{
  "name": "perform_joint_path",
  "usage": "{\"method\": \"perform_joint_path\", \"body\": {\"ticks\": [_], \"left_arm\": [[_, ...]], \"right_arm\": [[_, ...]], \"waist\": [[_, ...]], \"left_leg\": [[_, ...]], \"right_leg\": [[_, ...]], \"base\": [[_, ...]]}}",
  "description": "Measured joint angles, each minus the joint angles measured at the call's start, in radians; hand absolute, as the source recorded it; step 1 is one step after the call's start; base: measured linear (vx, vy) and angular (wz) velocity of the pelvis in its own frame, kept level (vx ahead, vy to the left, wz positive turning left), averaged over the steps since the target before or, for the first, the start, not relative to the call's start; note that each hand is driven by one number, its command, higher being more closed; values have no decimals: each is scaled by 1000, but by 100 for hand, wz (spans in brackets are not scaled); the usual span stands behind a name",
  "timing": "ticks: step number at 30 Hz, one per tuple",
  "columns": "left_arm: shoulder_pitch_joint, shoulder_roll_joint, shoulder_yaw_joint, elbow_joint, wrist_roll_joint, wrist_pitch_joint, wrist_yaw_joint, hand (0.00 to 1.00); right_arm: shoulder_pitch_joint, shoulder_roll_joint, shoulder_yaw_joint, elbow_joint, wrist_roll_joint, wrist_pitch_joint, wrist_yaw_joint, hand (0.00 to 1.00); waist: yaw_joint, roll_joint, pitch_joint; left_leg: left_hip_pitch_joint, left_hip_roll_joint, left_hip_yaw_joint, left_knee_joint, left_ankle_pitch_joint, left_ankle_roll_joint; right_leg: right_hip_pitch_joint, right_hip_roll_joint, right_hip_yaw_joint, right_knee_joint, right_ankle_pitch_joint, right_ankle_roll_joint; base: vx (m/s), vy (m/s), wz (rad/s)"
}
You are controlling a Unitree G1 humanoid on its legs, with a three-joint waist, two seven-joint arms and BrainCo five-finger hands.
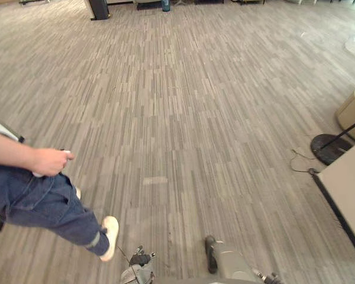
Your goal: Organize washtable
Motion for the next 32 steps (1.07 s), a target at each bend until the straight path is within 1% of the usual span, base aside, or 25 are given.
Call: {"method": "perform_joint_path", "body": {"ticks": [1, 2, 4, 6, 8, 9, 10, 11, 12, 13, 14, 15, 16, 18, 19, 21, 22, 23, 24, 25, 27, 28, 29, 31, 32], "left_arm": [[2, -4, 11, -2, 0, 1, 2, 0], [11, 7, 33, -17, -1, -1, 1, 0], [43, 33, 47, -57, 0, -9, -3, 0], [56, 32, 124, -75, -22, -11, -8, 0], [61, 41, 160, -81, -35, -16, -11, 0], [85, 43, 162, -79, -39, -16, -8, 0], [116, 49, 160, -69, -37, -15, -4, 0], [150, 60, 160, -48, -37, -11, 2, 0], [189, 72, 192, -15, -41, 2, 3, 0], [205, 78, 203, -1, -41, 3, 3, 0], [215, 97, 202, 31, -38, 5, 2, 0], [214, 115, 195, 55, -40, 11, 2, 0], [211, 120, 186, 59, -38, 16, 2, 0], [210, 133, 130, 75, -16, 22, 11, 0], [206, 147, 89, 74, -13, 21, 12, 0], [176, 155, 56, 74, -14, 19, 13, 0], [143, 157, 41, 73, -15, 10, 13, 0], [139, 158, 40, 72, -15, 5, 14, 0], [138, 159, 52, 71, -11, 1, 13, 0], [132, 140, 78, 75, -10, 3, 17, 0], [144, 100, 84, 66, 1, 1, 23, 0], [144, 95, 84, 66, 2, -2, 23, 0], [143, 93, 81, 74, 3, 0, 23, 0], [142, 96, 74, 78, 9, -1, 22, 0], [141, 108, 67, 83, 9, -3, 22, 0]], "right_arm": [[-8, 0, 1, 4, -3, 0, -7, 0], [-11, 6, 13, 5, -1, 1, -15, 0], [-14, 21, 67, -12, 17, 1, -14, 0], [-41, 44, 108, -35, 17, 0, -11, 0], [-65, 70, 139, -41, 16, 1, 0, 0], [-68, 79, 141, -41, 14, 2, 7, 0], [-69, 84, 140, -39, 8, 2, 8, 0], [-59, 101, 132, -33, 2, 2, 8, 0], [-44, 120, 111, -15, -7, 3, 10, 0], [-44, 121, 108, 1, -13, 4, 13, 0], [-46, 121, 84, 27, -19, 10, 25, 0], [-43, 122, 59, 51, -31, 14, 26, 0], [-49, 121, 52, 62, -39, 15, 26, 0], [-53, 98, 68, 63, -64, 12, 29, 0], [-44, 86, 94, 61, -81, 5, 28, 0], [-43, 82, 96, 59, -83, -2, 27, 0], [-50, 77, 92, 67, -82, -4, 26, 0], [-49, 78, 90, 67, -83, -5, 26, 0], [-45, 83, 89, 78, -87, -6, 26, 0], [-47, 72, 75, 85, -84, -6, 27, 0], [-44, 48, 79, 91, -125, 1, 29, 0], [-45, 40, 79, 92, -131, 2, 30, 0], [-51, 38, 78, 103, -136, 3, 29, 0], [-55, 37, 78, 112, -146, 8, 27, 0], [-66, 37, 78, 134, -158, 11, 27, 0]], "waist": [[-1, -4, 7], [8, -30, 14], [53, -79, 6], [79, -101, -3], [110, -124, -2], [116, -129, -6], [125, -136, -15], [143, -161, -37], [160, -187, -76], [161, -203, -80], [150, -238, -90], [132, -239, -78], [125, -238, -71], [107, -208, -59], [102, -190, -61], [94, -186, -63], [85, -184, -64], [83, -186, -66], [83, -200, -70], [84, -182, -76], [93, -136, -108], [93, -133, -107], [88, -115, -116], [87, -121, -115], [89, -143, -107]], "left_leg": [[-38, 22, 11, 57, -18, 25], [-96, 45, 24, 87, -44, 63], [-205, 80, 44, -26, -101, 105], [-299, 95, 14, -252, -132, 110], [-343, 98, -32, -589, -113, 91], [-346, 112, -49, -750, -90, 55], [-348, 127, -45, -810, -70, 29], [-346, 120, 12, -749, 7, -8], [-342, 94, 47, -679, 46, 31], [-333, 75, 53, -644, 30, 74], [-302, 44, 94, -619, -19, 114], [-243, 17, 114, -630, -56, 150], [-195, 10, 120, -649, -68, 162], [12, 3, 121, -796, -73, 167], [91, 10, 124, -878, -69, 173], [132, 7, 116, -932, -67, 175], [161, -7, 111, -969, -67, 174], [168, -19, 106, -977, -67, 173], [178, -54, 96, -981, -72, 166], [193, -57, 75, -985, -78, 157], [201, -51, 54, -989, -76, 149], [203, -51, 52, -993, -77, 148], [200, -52, 41, -992, -77, 148], [194, -59, 26, -965, -77, 148], [164, -75, 18, -904, -87, 150]], "right_leg": [[48, 6, 0, -11, -20, 0], [151, 5, 15, -47, -56, 0], [289, -6, 66, -131, -98, 12], [352, -19, 103, -173, -132, 35], [425, -60, 139, -191, -202, 60], [466, -82, 162, -196, -249, 80], [496, -106, 183, -202, -293, 96], [526, -151, 217, -208, -325, 103], [506, -188, 275, -125, -335, 106], [471, -201, 301, -25, -328, 104], [399, -227, 331, 174, -269, 108], [328, -236, 329, 361, -139, 142], [305, -236, 318, 431, -136, 150], [256, -228, 197, 493, -191, 96], [235, -208, 98, 419, -221, 91], [200, -190, 17, 279, -232, 110], [174, -164, -44, 34, -208, 122], [172, -156, -57, -54, -160, 105], [169, -152, -57, -183, -3, 85], [187, -158, -58, -203, 32, 102], [242, -148, -71, -300, 51, 93], [256, -148, -80, -325, 54, 97], [276, -148, -90, -365, 60, 102], [302, -153, -96, -399, 62, 104], [325, -177, -100, -410, 62, 104]], "base": [[812, -22, -8], [780, -52, -9], [900, -26, -46], [707, 81, -58], [771, 249, -45], [708, 312, -53], [719, 405, -78], [749, 438, -110], [768, 453, -104], [784, 437, -74], [749, 424, -23], [726, 408, -10], [655, 375, -16], [574, 376, -29], [411, 289, -8], [359, 162, 22], [363, 98, 26], [373, 79, 27], [384, 42, 28], [474, 66, 35], [391, 66, 28], [269, 35, 20], [228, 9, 12], [304, 17, 8], [173, 22, 5]]}}
